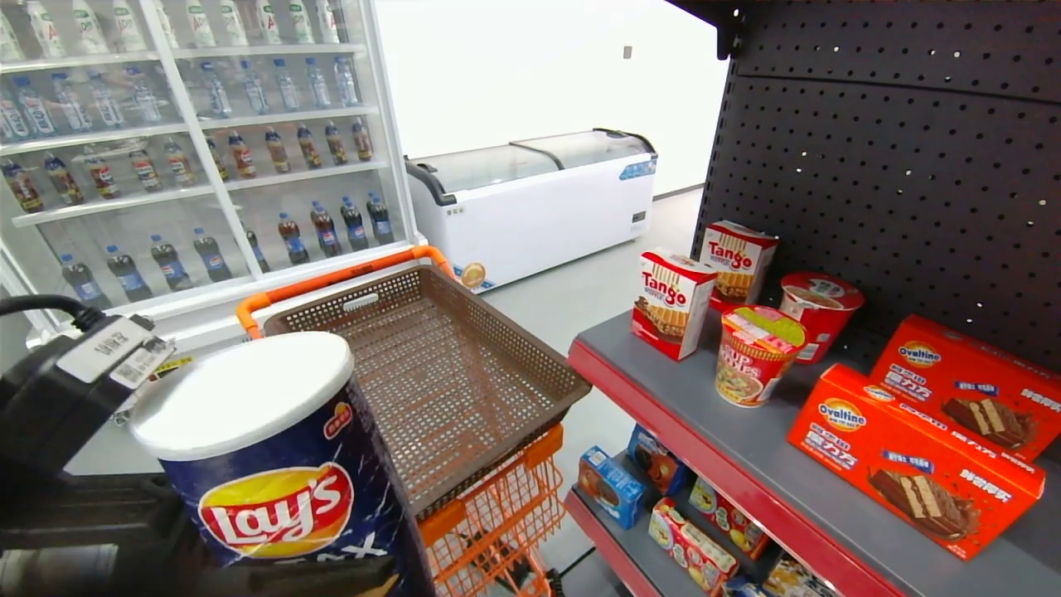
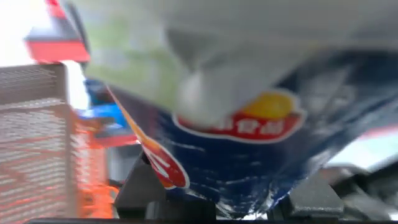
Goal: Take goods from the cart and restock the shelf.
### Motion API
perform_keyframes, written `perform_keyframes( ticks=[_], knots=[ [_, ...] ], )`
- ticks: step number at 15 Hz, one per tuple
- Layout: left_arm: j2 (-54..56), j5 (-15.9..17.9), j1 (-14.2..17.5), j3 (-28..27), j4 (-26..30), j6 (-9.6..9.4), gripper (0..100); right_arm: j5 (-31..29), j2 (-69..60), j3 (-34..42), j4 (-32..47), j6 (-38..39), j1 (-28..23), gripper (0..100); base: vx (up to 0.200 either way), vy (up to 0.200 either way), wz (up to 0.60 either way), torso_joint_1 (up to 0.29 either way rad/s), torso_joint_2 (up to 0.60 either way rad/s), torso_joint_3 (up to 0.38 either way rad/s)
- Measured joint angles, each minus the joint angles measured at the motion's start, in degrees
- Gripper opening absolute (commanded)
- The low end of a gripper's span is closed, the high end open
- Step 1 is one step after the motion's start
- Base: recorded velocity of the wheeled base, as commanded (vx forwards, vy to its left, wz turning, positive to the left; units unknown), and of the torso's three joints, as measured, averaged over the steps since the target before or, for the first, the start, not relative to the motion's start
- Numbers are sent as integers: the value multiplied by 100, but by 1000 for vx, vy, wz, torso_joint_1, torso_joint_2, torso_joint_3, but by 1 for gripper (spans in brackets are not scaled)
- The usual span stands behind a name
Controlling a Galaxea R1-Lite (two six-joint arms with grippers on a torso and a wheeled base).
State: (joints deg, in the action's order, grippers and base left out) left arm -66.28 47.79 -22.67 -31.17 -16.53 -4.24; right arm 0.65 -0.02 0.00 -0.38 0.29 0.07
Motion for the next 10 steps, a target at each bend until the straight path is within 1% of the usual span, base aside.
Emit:
perform_keyframes(
  ticks=[4,6,10],
  knots=[
    [-32,-24,-113,295,-18,-46,0,1,0,0,2,-2,0,100,0,0,0,0,0,0],
    [-76,-27,-205,334,-18,-93,0,4,0,0,5,-2,0,100,0,0,0,0,0,0],
    [-295,-24,-351,343,-33,-101,0,1,0,0,2,-2,0,100,0,0,0,0,0,0]
  ],
)
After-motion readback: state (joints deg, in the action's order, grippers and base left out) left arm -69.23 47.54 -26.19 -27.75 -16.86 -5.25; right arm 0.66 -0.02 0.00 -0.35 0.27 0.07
